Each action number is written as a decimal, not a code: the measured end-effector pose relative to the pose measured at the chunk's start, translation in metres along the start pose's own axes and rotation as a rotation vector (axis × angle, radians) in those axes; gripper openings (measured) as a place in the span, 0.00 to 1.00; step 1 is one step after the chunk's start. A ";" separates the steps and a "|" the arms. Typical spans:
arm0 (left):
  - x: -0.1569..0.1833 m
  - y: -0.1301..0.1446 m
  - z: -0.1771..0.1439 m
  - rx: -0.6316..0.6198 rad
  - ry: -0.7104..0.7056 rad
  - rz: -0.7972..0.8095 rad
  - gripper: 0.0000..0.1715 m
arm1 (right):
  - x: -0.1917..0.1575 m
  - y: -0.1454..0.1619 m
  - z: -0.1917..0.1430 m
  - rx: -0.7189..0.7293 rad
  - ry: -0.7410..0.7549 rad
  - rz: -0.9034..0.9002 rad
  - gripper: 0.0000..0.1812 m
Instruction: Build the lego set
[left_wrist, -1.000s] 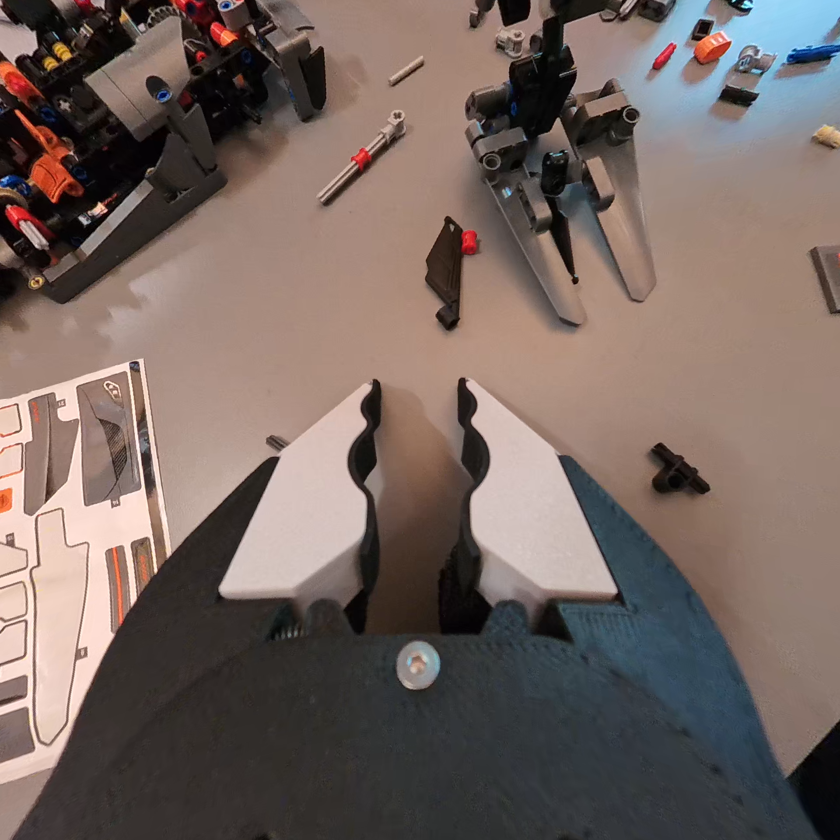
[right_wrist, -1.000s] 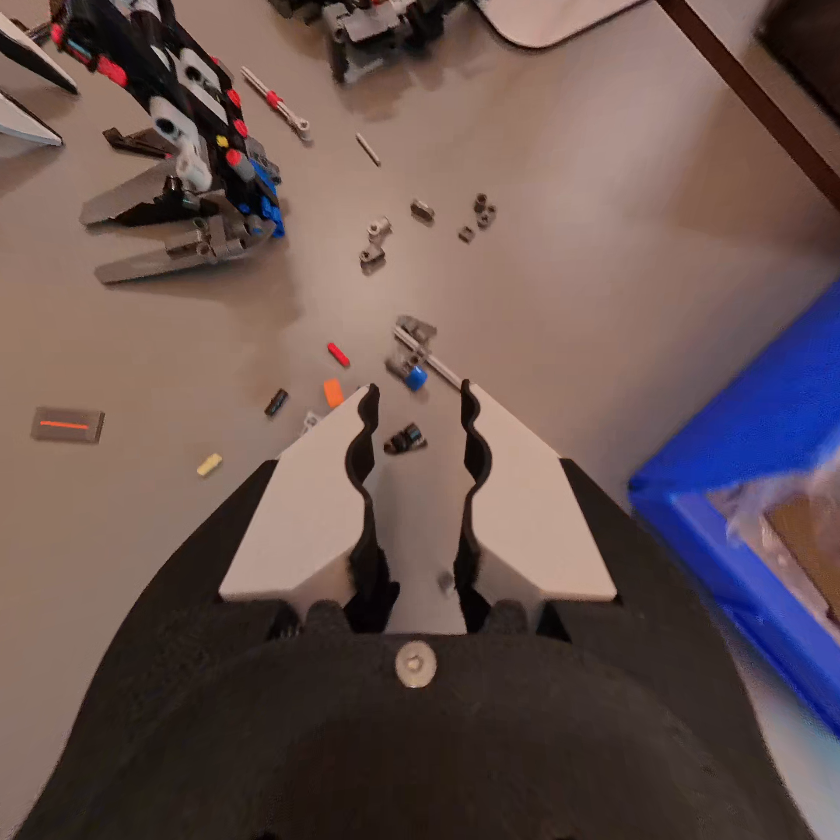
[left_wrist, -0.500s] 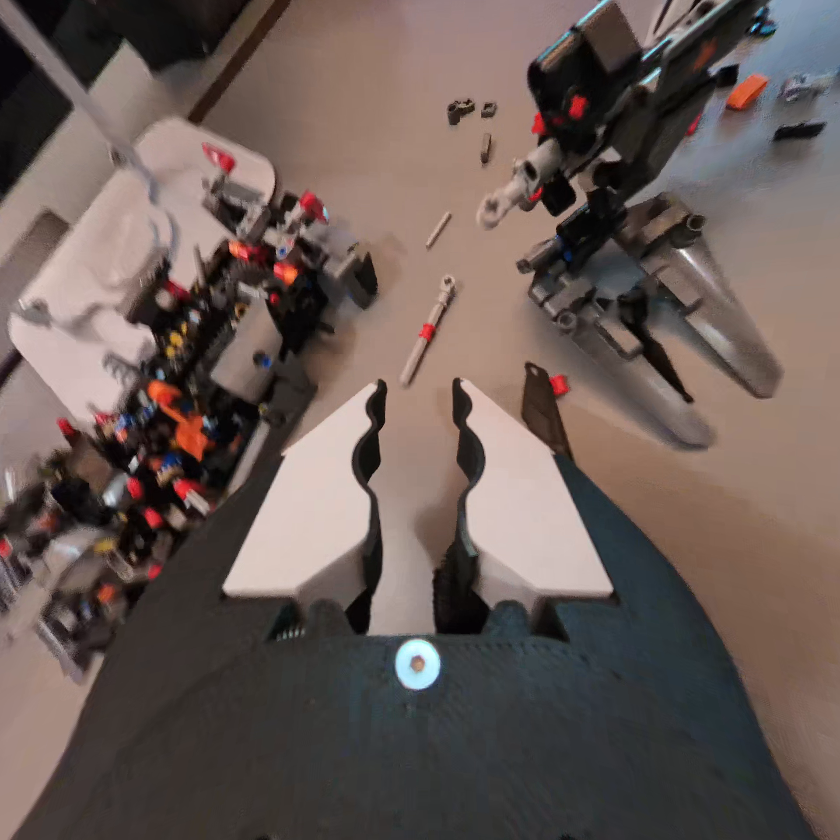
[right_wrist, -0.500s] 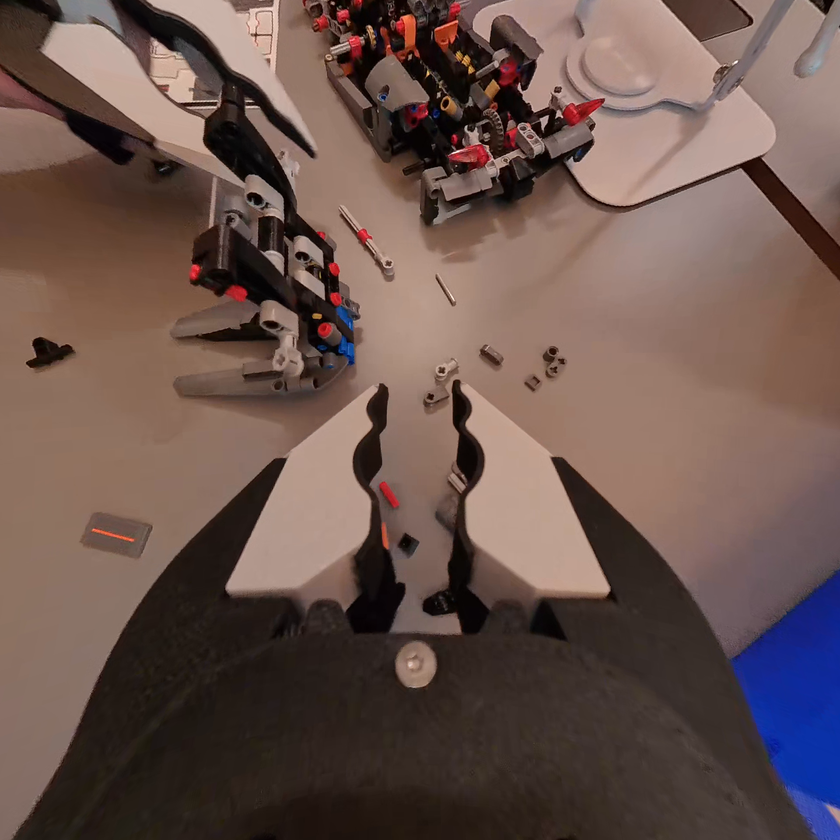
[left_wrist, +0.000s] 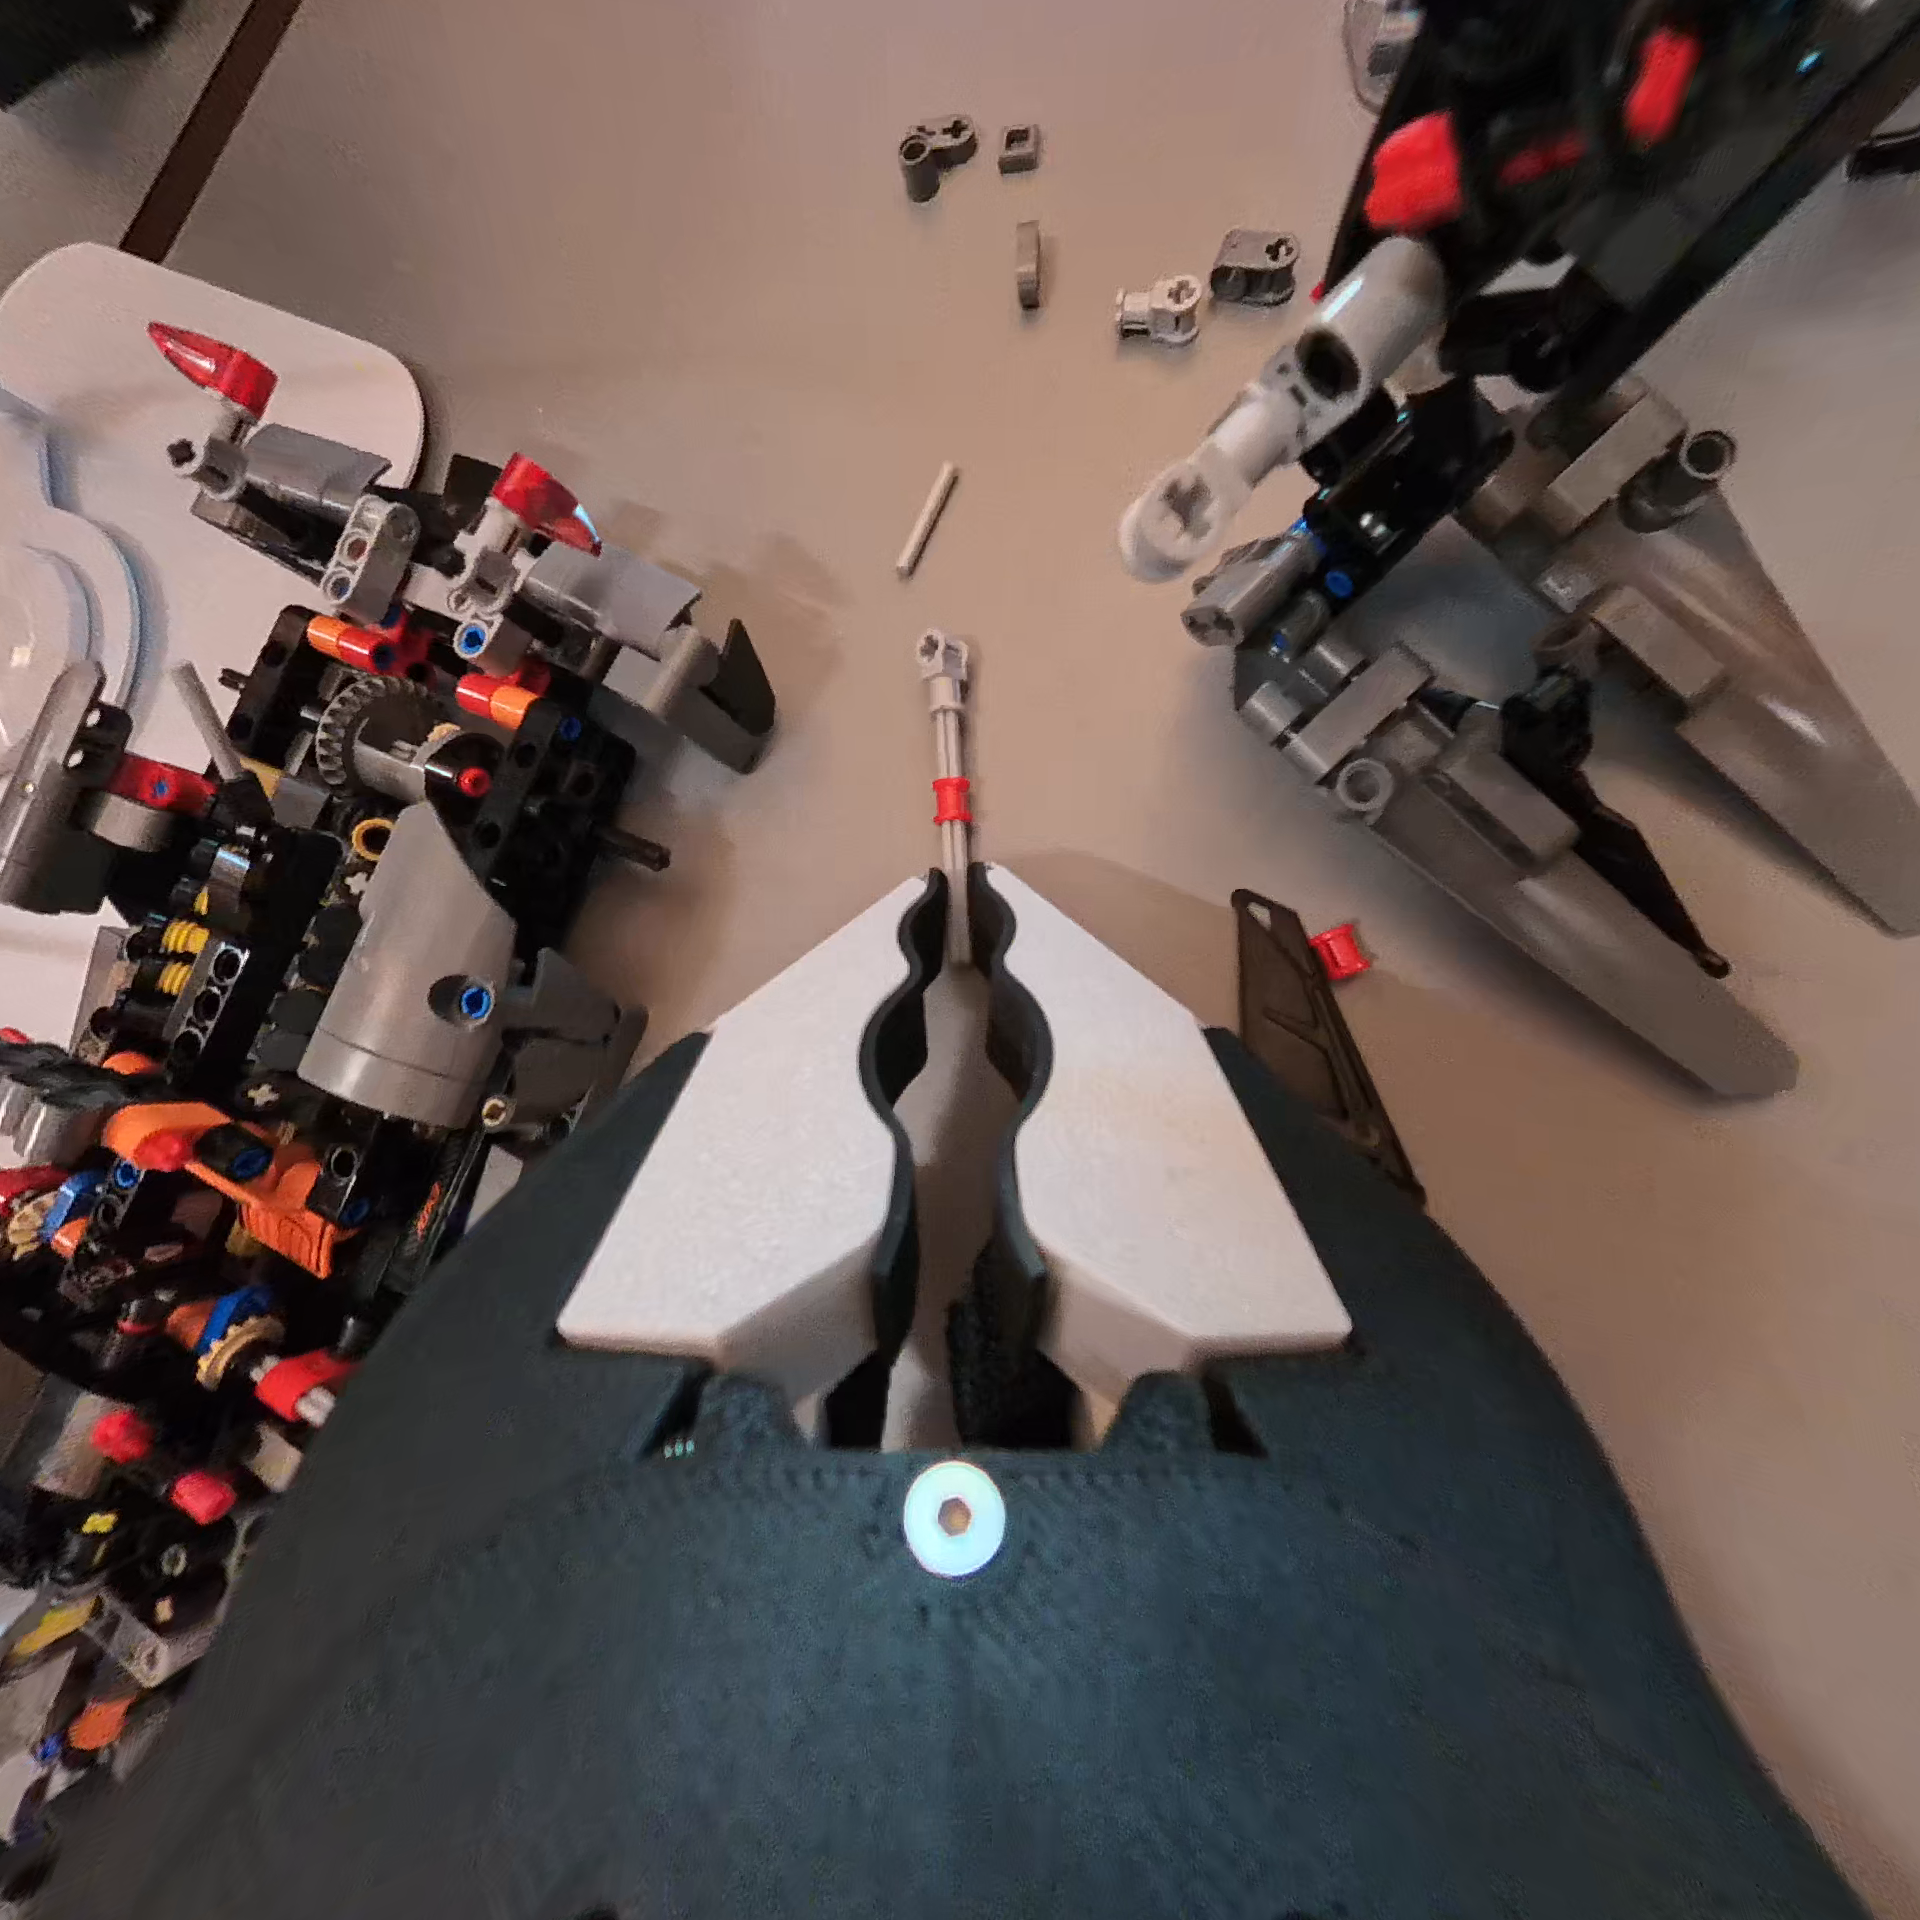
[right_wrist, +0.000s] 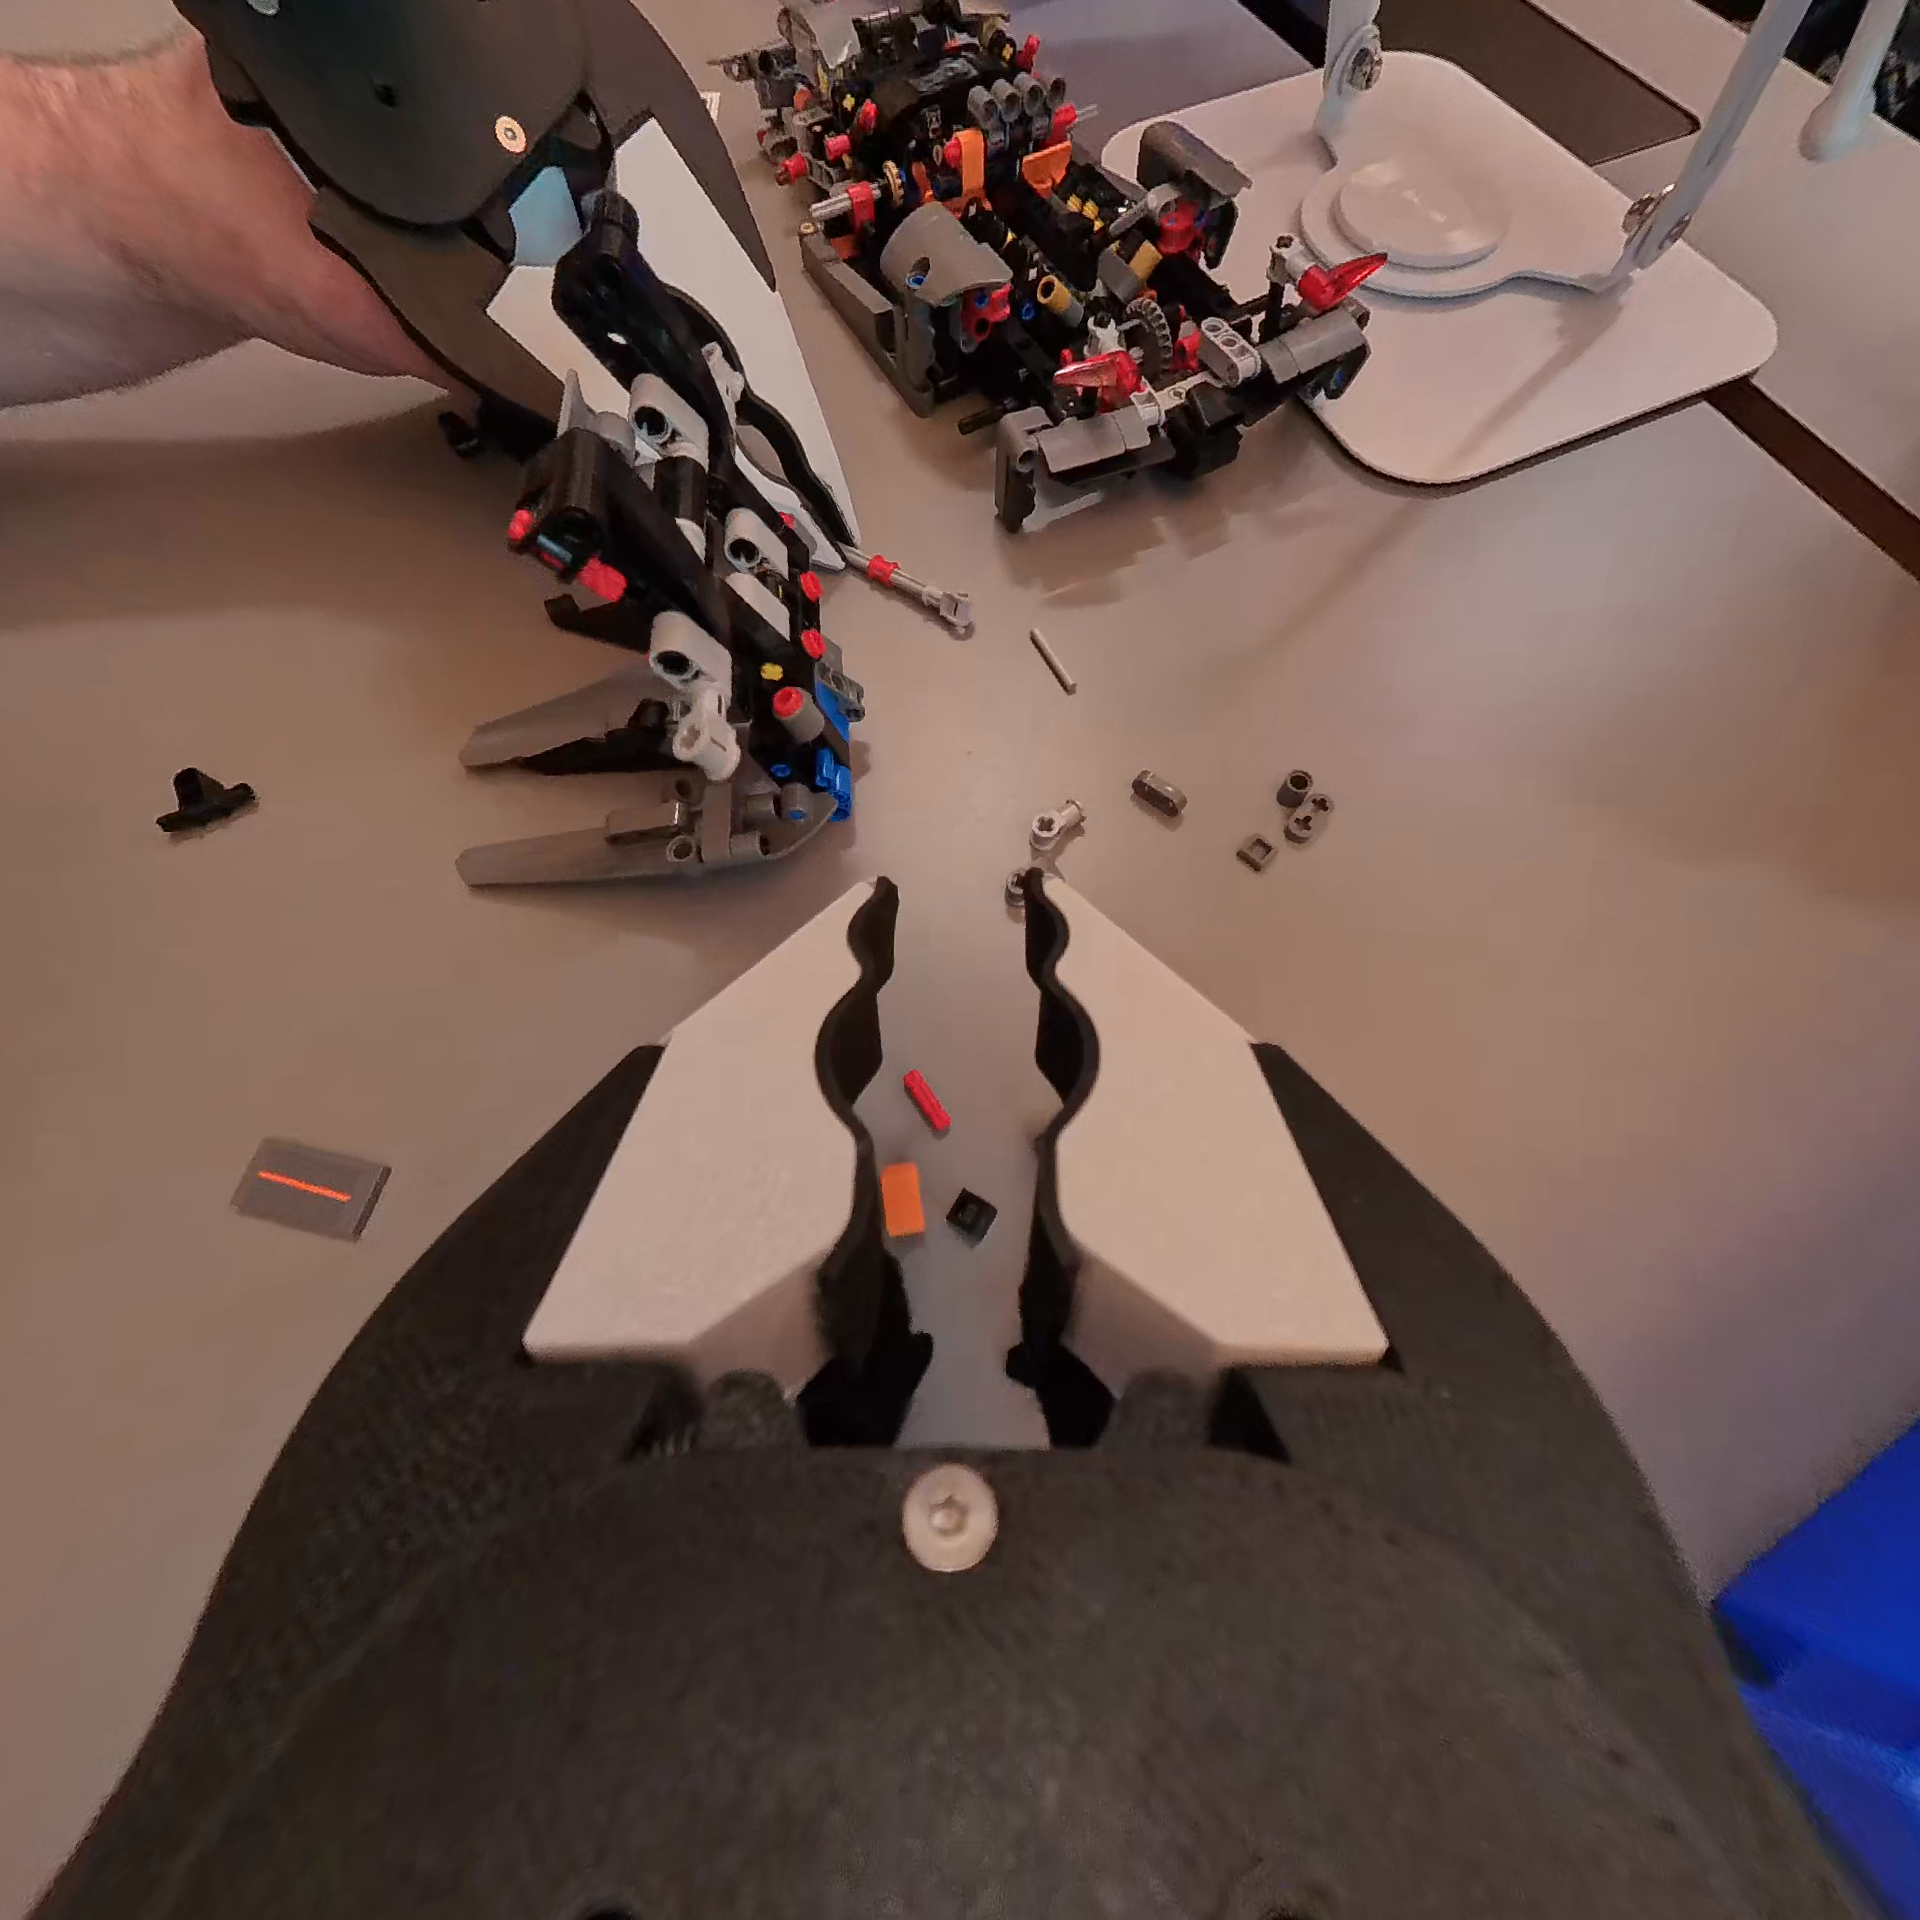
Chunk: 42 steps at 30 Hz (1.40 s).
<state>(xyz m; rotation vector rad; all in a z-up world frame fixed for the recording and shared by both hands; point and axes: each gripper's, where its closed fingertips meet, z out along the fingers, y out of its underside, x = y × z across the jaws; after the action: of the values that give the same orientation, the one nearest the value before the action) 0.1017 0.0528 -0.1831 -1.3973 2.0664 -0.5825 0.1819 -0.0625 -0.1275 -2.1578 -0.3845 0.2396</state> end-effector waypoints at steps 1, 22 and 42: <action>0.000 0.000 -0.001 0.004 -0.005 -0.005 0.02 | 0.000 0.002 -0.001 0.002 -0.002 0.003 0.13; 0.013 0.012 -0.090 0.045 -0.114 -0.014 0.01 | -0.035 -0.032 -0.046 0.130 0.026 -0.069 0.12; 0.119 -0.053 -0.098 0.155 0.125 0.405 0.01 | -0.133 -0.030 -0.015 0.076 -0.149 -0.186 0.17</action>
<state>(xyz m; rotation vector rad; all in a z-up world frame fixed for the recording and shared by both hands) 0.0380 -0.0732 -0.1019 -0.8401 2.2638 -0.6504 0.0573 -0.1056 -0.0905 -2.0209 -0.6479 0.3057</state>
